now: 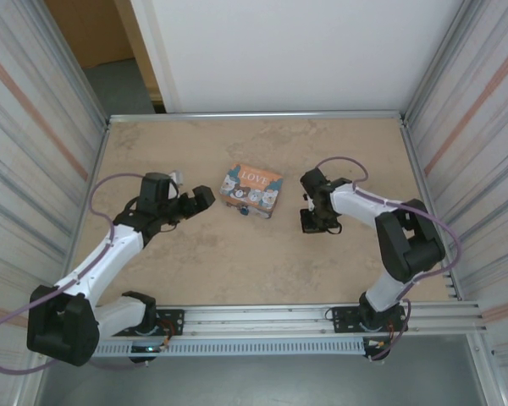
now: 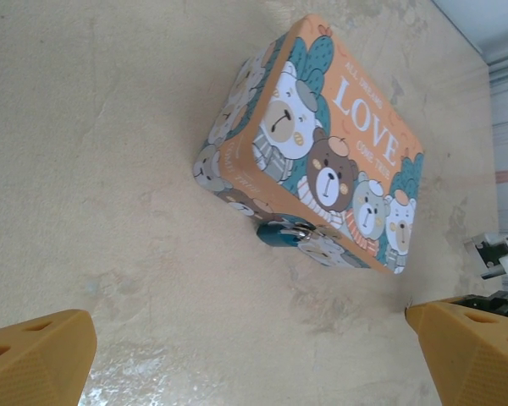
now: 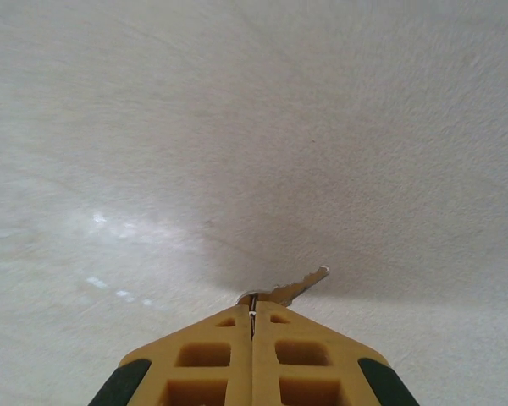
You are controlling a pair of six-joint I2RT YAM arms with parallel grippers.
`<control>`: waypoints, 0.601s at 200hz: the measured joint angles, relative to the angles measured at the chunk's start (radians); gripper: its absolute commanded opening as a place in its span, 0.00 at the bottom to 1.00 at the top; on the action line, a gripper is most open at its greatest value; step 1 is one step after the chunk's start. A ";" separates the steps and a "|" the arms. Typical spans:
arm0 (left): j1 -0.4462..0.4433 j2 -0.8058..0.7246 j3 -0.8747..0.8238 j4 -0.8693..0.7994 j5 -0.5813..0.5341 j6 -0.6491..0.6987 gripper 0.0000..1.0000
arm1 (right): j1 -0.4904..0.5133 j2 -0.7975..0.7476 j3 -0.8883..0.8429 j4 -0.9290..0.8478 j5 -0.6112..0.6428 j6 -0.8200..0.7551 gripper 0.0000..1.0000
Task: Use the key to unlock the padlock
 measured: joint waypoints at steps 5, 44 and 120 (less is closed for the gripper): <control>0.000 0.000 0.005 0.000 0.009 -0.002 0.99 | 0.000 -0.019 -0.002 0.008 -0.005 -0.006 0.00; 0.000 0.001 0.058 0.000 0.093 -0.011 0.98 | 0.007 -0.173 -0.010 0.095 -0.065 -0.088 0.00; -0.097 0.064 0.216 -0.030 0.219 0.020 0.92 | 0.092 -0.477 -0.140 0.340 -0.274 -0.315 0.00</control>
